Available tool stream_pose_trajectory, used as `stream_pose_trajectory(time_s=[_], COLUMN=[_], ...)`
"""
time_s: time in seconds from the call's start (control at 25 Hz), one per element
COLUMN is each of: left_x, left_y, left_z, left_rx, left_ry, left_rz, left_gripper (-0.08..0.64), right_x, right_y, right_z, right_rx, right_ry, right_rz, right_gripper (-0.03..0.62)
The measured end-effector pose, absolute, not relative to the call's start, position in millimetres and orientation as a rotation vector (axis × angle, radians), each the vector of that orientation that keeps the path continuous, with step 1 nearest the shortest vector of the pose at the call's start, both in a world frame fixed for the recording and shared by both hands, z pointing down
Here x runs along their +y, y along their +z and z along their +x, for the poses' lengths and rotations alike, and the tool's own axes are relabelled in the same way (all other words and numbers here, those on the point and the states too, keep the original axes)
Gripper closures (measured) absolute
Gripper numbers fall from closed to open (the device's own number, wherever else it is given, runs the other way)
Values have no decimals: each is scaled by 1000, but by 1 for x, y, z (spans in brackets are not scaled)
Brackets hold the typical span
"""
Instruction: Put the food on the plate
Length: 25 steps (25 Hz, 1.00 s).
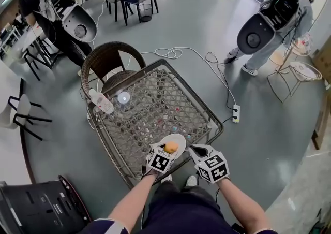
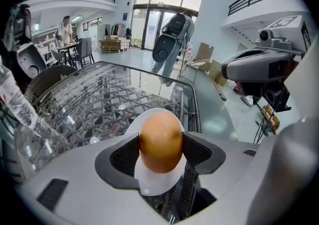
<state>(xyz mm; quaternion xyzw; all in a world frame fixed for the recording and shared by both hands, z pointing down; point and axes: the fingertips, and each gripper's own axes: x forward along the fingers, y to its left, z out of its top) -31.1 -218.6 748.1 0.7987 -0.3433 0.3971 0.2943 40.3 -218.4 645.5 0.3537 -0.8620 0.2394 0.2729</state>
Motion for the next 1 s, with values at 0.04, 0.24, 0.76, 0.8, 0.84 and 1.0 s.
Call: stream_pose_trajectory(time_s=[0.04,0.24,0.76,0.8,0.84,1.0], left_x=[-220,-230,-232,-231,-231,-234], left_y=[749,744,748,745,740,710], left_z=[-29,-22,-17,-17,-19,-25], left_rx=[-916,-926,-986,-988,-994,-1054], left_ry=[1062,1047,986,975,967,913], left_rz=[2125,2151,2148,2153,2158,2193], left_gripper=[281,281,253,238,235,235], right_x=[-217,-218,-219,-219,-219,-225], right_y=[645,636,628,627,624,612], right_z=[41,46,55,55,54,55], right_rx=[-2320,-2326,-2363,-2368,-2375,-2407], right_ry=[644,630,622,622,621,614], right_rz=[953,956,979,982,984,1005], right_gripper=[589,589,589,588,589,589])
